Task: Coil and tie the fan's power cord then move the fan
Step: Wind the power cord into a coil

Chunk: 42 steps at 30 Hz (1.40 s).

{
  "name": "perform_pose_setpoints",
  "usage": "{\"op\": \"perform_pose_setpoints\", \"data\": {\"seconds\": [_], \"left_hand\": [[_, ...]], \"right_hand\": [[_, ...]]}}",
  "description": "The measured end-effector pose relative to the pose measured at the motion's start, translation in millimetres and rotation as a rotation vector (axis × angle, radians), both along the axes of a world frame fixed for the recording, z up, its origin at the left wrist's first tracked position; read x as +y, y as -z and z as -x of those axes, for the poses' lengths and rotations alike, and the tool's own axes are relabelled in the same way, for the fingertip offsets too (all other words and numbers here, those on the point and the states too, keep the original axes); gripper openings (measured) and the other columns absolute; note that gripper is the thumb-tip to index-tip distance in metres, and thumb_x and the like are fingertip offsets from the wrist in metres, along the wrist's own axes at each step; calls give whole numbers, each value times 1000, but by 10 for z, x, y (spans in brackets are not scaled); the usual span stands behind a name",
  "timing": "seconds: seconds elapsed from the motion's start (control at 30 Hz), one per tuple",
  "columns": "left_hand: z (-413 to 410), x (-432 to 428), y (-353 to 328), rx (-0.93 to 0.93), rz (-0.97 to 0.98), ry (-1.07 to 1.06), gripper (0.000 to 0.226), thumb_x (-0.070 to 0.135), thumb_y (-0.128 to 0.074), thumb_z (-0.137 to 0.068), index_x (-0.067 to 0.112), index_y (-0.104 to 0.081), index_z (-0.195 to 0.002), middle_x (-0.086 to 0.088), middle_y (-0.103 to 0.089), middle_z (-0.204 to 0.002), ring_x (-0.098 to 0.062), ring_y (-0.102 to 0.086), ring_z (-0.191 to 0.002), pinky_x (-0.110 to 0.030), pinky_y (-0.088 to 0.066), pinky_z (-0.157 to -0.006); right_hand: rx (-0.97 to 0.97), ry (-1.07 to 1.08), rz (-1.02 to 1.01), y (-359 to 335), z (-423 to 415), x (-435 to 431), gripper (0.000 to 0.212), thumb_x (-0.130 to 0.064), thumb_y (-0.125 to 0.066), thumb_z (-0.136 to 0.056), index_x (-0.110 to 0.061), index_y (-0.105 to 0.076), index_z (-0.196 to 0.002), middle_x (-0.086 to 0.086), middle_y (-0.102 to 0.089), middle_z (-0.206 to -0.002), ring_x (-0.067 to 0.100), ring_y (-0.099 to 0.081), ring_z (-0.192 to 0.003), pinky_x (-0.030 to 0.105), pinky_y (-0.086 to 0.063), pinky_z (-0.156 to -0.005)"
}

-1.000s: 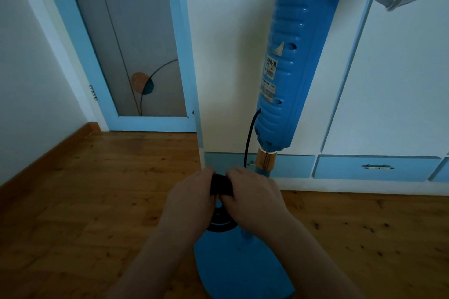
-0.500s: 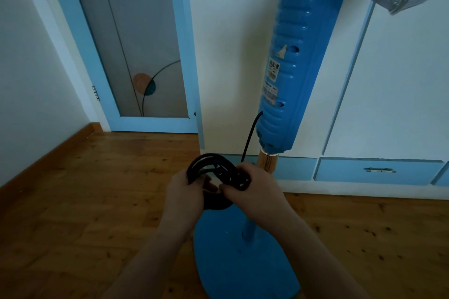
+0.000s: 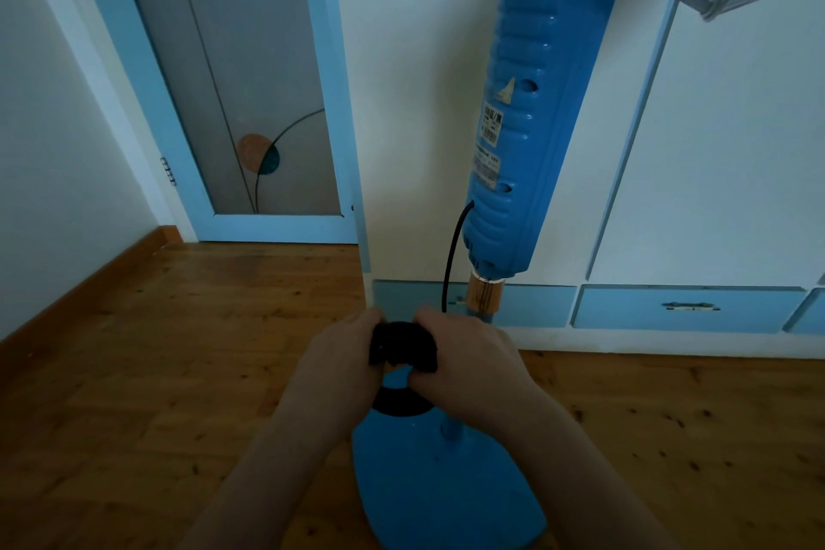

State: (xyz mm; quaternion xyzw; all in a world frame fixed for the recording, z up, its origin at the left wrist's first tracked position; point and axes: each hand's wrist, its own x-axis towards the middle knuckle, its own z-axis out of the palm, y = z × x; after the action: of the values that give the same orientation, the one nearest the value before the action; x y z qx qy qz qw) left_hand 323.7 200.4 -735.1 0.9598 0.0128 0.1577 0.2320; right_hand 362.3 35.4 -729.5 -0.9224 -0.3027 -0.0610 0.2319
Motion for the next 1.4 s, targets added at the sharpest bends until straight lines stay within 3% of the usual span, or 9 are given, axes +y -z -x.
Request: {"op": "perform_pose_setpoints", "data": {"seconds": [0.33,0.5,0.63,0.77,0.97,1.1,1.17,1.3,1.4], "left_hand": [[9,-118,20,-125,887,-226,21,11,-53,-98,22,-66,-85,1,-59,-61,0,-53,-44,-12,-40,-39],[11,-87,34,61,744,-65,5,18,-67,-91,21,-69,-89,-2,-70,-79,-5,-65,-63,-11,-47,-47],[-9,12,15,151,475,66,39,25,-76,-82,34,-58,-115,13,-67,-100,3,-65,-84,-10,-51,-59],[10,-32,53,116,248,26,8,19,-57,-93,23,-60,-86,5,-65,-77,-5,-61,-65,-16,-47,-49],[11,-96,38,-40,713,-104,7,21,-57,-98,21,-63,-95,-2,-68,-86,-13,-66,-76,-17,-52,-55],[41,-160,16,88,961,-24,14,20,-58,-98,22,-70,-103,-2,-75,-92,-13,-72,-83,-26,-60,-69],[39,-143,0,107,789,-33,10,19,-62,-95,16,-69,-101,-7,-73,-91,-22,-71,-84,-35,-61,-72],[41,-115,-35,8,284,-34,18,14,-60,-93,23,-55,-108,6,-65,-89,-7,-63,-72,-17,-49,-52],[45,-137,-18,19,198,-98,8,8,-52,-95,14,-57,-98,-2,-63,-82,-17,-61,-70,-31,-51,-60]], "right_hand": [[381,182,-459,-2,26,189,20,-43,-60,-81,-23,-58,-83,-6,-60,-68,12,-58,-61,44,-54,-59],[49,210,-176,20,10,88,15,-39,-49,-93,-27,-46,-84,-11,-50,-73,8,-48,-64,31,-40,-55],[-77,111,34,63,13,52,15,-41,-47,-96,-31,-38,-91,-10,-46,-86,13,-51,-72,31,-40,-61],[-157,62,58,145,31,123,11,-38,-49,-96,-29,-45,-91,-9,-48,-87,16,-58,-76,31,-45,-61],[146,157,-290,115,-63,76,11,-40,-57,-83,-34,-49,-86,-13,-55,-78,5,-55,-70,34,-51,-62],[84,157,-200,85,-55,41,8,-38,-50,-89,-31,-47,-85,-11,-56,-74,7,-55,-66,33,-50,-58],[-55,165,-74,83,-45,26,12,-37,-48,-92,-30,-42,-86,-12,-52,-74,8,-50,-63,28,-39,-53],[-166,108,31,69,11,95,14,-36,-47,-96,-33,-37,-87,-12,-50,-81,11,-49,-66,28,-34,-55],[-165,107,-25,88,39,113,13,-40,-51,-92,-35,-40,-87,-14,-52,-81,7,-50,-67,25,-34,-54]]}}
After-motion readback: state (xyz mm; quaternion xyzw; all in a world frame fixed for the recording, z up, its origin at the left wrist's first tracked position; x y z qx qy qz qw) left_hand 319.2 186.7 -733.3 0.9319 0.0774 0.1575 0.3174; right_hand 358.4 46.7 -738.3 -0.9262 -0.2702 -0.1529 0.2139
